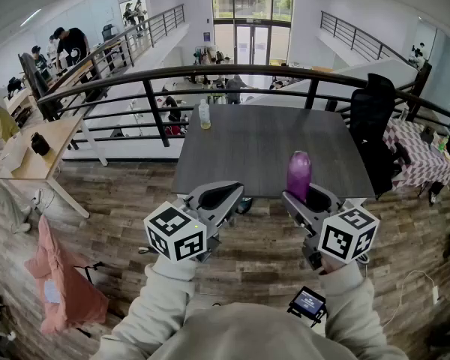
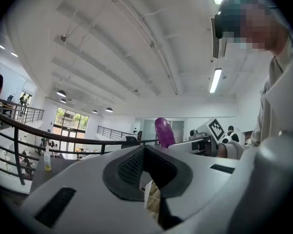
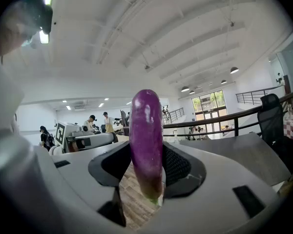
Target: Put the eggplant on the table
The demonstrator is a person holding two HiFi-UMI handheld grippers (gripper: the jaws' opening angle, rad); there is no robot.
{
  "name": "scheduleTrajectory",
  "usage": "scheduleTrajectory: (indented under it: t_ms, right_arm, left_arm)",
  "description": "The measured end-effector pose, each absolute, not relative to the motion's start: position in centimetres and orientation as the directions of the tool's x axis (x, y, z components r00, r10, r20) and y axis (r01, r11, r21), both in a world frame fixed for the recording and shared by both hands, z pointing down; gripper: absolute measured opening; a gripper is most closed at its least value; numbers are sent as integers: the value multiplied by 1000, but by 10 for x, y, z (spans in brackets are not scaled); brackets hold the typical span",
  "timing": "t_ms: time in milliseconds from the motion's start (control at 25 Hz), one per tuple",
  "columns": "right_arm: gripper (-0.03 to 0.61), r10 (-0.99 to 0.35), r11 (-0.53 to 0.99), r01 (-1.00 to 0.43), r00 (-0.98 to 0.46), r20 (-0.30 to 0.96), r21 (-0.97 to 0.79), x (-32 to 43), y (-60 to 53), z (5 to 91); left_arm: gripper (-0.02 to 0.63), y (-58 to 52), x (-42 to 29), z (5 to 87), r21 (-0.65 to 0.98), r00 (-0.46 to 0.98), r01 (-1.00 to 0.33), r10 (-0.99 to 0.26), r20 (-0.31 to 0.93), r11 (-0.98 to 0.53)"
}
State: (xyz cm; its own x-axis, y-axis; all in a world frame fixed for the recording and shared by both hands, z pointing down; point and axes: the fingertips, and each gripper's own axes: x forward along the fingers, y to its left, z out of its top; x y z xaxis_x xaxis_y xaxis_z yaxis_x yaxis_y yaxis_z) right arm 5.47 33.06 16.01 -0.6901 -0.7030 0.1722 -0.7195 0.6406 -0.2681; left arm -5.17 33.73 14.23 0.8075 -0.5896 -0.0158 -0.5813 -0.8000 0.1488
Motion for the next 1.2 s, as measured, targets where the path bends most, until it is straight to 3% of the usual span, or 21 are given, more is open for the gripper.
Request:
scheduleTrajectory:
  t_ms: [720, 1200]
  right_arm:
    - [207, -672, 646, -693, -715, 191, -320, 88, 326, 176]
    - [206, -653, 636, -664, -735, 185, -394, 134, 329, 204]
  left_arm:
    - [2, 330, -15, 156, 195, 811, -574, -585, -3, -796]
    - [2, 329, 12, 190, 225, 796, -603, -596, 108, -765]
